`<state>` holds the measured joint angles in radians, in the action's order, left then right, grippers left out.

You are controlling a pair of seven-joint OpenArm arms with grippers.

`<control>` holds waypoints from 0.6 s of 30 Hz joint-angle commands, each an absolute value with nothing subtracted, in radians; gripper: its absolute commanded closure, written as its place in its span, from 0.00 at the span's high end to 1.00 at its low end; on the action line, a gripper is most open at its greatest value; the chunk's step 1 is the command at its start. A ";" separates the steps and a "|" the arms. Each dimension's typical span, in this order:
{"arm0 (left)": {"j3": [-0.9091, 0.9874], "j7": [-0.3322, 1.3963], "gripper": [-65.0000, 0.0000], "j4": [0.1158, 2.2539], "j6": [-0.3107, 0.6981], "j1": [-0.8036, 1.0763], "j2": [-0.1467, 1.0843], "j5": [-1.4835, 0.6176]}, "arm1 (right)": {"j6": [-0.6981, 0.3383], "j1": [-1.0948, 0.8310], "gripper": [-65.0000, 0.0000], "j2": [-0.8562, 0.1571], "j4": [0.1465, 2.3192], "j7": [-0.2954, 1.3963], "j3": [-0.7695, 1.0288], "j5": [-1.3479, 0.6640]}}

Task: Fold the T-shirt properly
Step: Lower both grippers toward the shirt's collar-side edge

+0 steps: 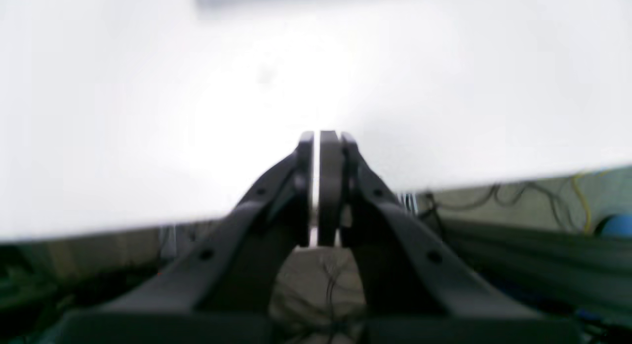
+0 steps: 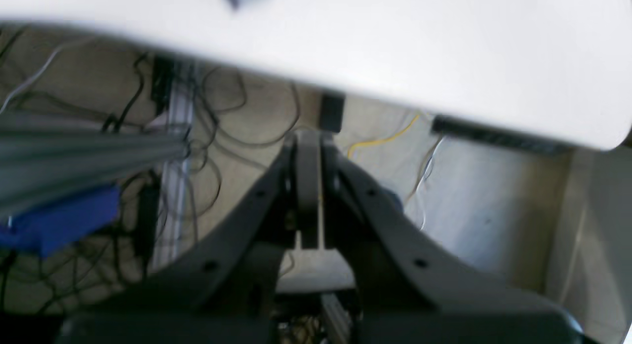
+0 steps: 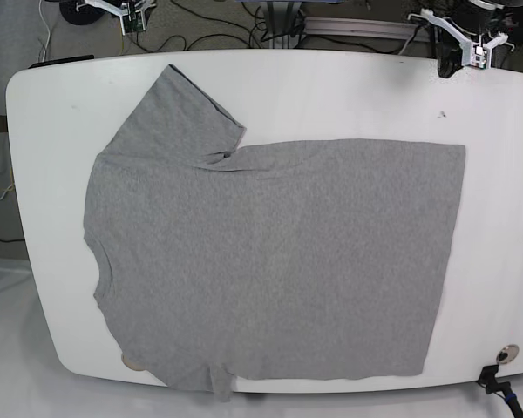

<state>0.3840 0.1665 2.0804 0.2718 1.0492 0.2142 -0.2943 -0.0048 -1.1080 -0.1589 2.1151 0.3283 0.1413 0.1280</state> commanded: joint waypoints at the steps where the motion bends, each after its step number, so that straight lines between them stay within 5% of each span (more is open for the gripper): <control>1: 0.396 0.172 0.00 2.115 0.273 1.054 0.218 -0.311 | -0.001 -1.106 0.00 -0.164 2.141 0.331 0.163 0.143; 18: 0.374 0.169 0.00 2.168 0.274 0.981 0.231 -0.309 | -0.167 -0.962 0.08 -0.152 2.204 0.324 0.146 0.120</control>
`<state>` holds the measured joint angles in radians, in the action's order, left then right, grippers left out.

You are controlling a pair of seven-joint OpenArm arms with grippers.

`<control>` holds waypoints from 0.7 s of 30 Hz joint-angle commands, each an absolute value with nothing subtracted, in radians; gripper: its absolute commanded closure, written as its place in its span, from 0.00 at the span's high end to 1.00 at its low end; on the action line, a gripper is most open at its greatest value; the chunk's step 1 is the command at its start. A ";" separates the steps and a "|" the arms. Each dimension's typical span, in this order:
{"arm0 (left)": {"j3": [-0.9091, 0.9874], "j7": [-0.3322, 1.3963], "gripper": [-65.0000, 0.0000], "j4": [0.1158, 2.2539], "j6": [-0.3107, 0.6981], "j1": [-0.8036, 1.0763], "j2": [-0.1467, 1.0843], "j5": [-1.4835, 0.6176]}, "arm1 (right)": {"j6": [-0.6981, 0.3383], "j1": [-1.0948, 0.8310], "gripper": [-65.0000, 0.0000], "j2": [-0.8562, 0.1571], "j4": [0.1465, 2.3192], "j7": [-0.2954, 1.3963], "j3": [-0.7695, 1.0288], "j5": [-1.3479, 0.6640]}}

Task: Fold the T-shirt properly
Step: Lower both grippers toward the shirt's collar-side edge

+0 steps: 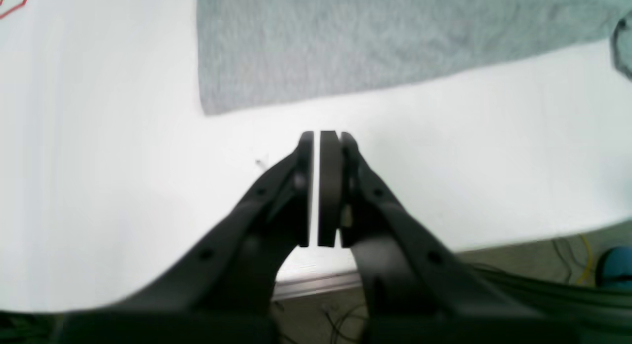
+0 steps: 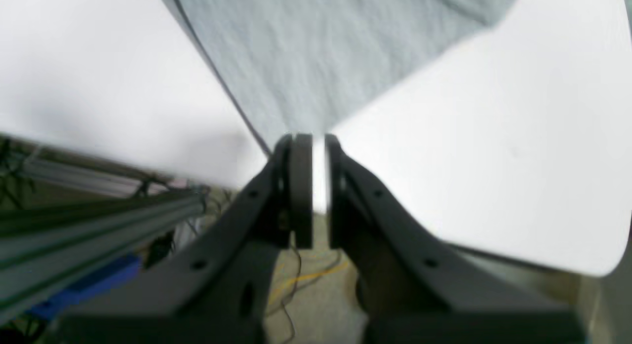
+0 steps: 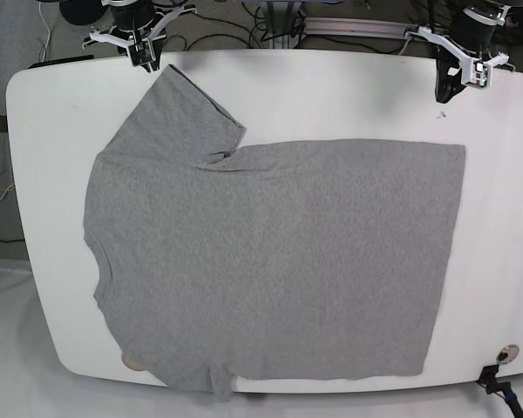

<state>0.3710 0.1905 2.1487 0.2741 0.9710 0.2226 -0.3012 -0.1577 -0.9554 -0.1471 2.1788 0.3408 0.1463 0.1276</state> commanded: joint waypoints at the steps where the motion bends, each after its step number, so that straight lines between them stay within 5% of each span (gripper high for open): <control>1: 0.374 0.163 0.00 2.162 0.275 0.972 0.227 -0.306 | -0.187 -0.948 0.09 -0.152 2.202 0.327 0.146 0.115; 5: 0.374 0.153 0.00 2.158 0.273 0.948 0.233 -0.305 | -0.247 -0.905 0.13 -0.151 2.227 0.334 0.144 0.109; 8: 0.370 0.118 0.11 2.157 0.275 0.933 0.233 -0.301 | -0.236 -0.883 0.12 -0.154 2.242 0.346 0.142 0.127; 21: 0.369 0.056 0.17 2.131 0.276 0.832 0.244 -0.304 | -0.216 -0.770 0.09 -0.099 2.241 0.359 0.133 0.129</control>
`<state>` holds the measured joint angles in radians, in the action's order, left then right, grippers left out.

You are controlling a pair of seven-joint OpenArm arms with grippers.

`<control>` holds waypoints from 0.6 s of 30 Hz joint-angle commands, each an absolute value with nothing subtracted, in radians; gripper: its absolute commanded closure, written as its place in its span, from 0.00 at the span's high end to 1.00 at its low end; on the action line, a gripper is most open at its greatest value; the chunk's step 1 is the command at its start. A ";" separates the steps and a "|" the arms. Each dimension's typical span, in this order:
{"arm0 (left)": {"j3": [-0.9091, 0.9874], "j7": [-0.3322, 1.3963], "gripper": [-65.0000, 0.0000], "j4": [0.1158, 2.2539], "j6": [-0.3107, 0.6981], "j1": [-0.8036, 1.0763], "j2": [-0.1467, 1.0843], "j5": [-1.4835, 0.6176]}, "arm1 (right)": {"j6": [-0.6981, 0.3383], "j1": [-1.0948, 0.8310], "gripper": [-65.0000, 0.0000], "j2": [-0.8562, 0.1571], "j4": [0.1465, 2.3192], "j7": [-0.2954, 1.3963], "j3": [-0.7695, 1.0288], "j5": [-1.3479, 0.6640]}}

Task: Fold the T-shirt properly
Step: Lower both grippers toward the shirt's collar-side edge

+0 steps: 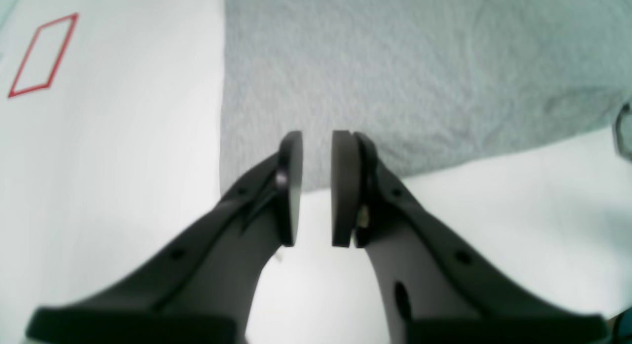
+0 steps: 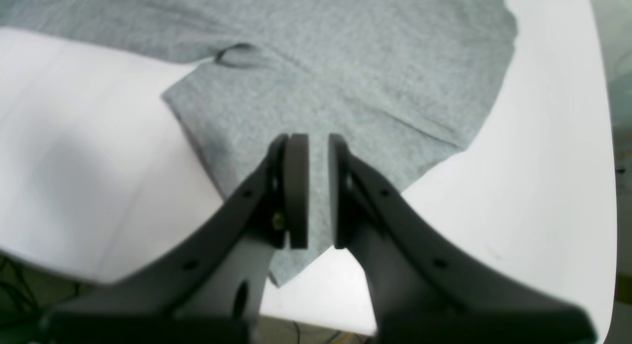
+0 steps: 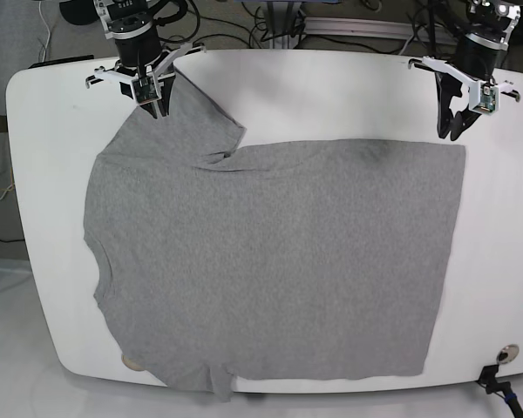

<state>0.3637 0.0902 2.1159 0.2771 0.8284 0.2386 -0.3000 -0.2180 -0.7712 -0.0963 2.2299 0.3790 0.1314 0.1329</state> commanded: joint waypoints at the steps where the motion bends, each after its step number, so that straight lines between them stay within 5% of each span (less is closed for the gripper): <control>1: 0.369 0.050 0.18 2.131 0.276 0.826 0.244 -0.310 | -0.216 -0.761 0.08 -0.102 2.239 0.359 0.130 0.130; 6: 0.369 0.016 0.27 2.131 0.278 0.797 0.255 -0.308 | -0.217 -0.728 0.10 -0.105 2.208 0.367 0.109 0.127; 12: 0.381 0.039 0.33 2.128 0.277 0.758 0.263 -0.307 | -0.216 -0.710 0.41 -0.121 2.175 0.372 0.091 0.126; 18: 0.372 0.043 0.31 2.096 0.290 0.759 0.272 -0.314 | -0.216 -0.698 0.39 -0.115 2.130 0.432 0.151 0.129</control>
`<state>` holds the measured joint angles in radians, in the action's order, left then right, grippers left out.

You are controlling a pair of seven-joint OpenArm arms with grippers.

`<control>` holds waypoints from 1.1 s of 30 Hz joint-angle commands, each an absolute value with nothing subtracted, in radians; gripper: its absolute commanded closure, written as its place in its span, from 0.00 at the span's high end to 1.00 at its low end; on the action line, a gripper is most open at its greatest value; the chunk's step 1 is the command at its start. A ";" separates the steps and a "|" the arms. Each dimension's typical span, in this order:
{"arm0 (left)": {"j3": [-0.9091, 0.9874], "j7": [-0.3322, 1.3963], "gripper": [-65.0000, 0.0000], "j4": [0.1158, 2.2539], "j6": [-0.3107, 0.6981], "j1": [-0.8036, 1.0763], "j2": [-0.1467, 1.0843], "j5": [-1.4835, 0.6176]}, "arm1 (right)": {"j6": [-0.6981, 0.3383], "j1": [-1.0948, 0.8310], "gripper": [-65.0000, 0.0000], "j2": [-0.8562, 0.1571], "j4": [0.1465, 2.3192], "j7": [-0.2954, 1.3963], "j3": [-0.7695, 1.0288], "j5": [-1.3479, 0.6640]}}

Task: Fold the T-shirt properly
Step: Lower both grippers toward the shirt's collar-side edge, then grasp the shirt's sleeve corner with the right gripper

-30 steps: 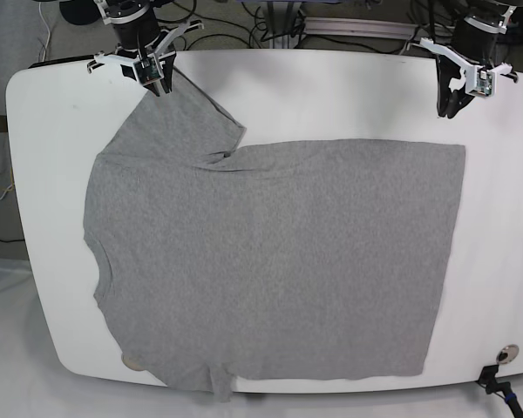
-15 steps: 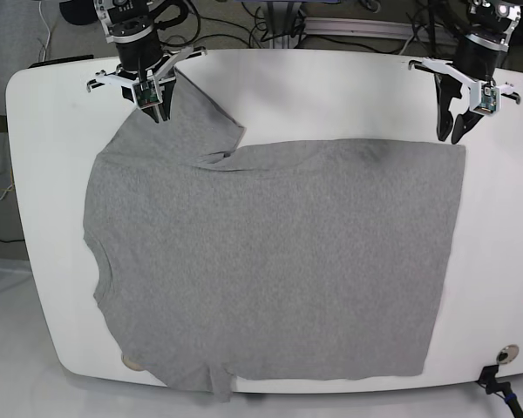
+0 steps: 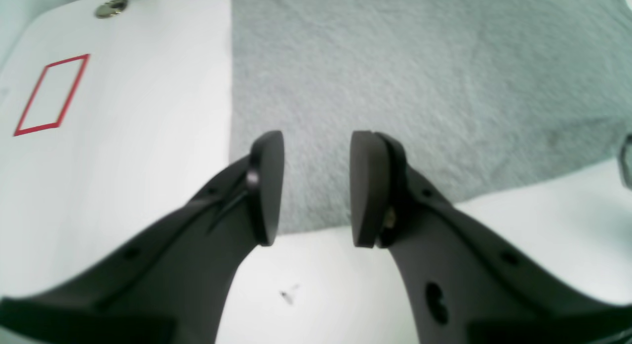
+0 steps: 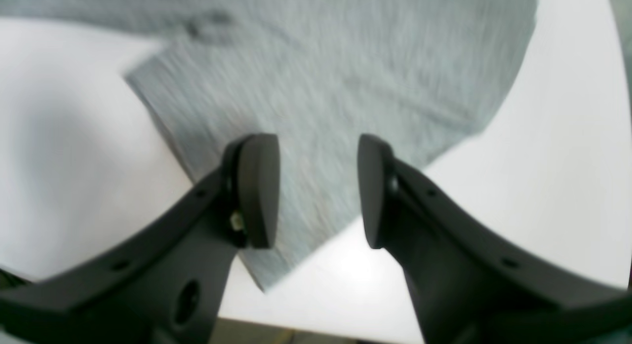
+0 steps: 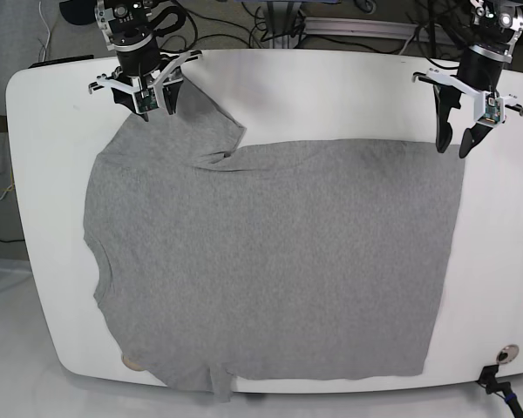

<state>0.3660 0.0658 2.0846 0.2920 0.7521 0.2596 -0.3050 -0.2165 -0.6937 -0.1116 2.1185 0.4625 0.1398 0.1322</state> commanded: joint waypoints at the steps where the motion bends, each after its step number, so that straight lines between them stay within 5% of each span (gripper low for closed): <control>1: 0.370 0.047 0.31 2.093 0.288 0.760 0.272 -0.315 | -0.217 -0.696 0.39 -0.116 2.121 0.434 0.159 0.131; 14: 0.375 0.040 0.29 2.094 0.298 0.765 0.273 -0.316 | -0.227 -0.634 0.40 -0.136 2.038 0.517 0.342 -0.076; 33: 0.374 0.080 0.30 2.094 0.299 0.762 0.270 -0.322 | -0.310 -0.506 0.41 -0.195 1.805 0.727 0.325 -0.413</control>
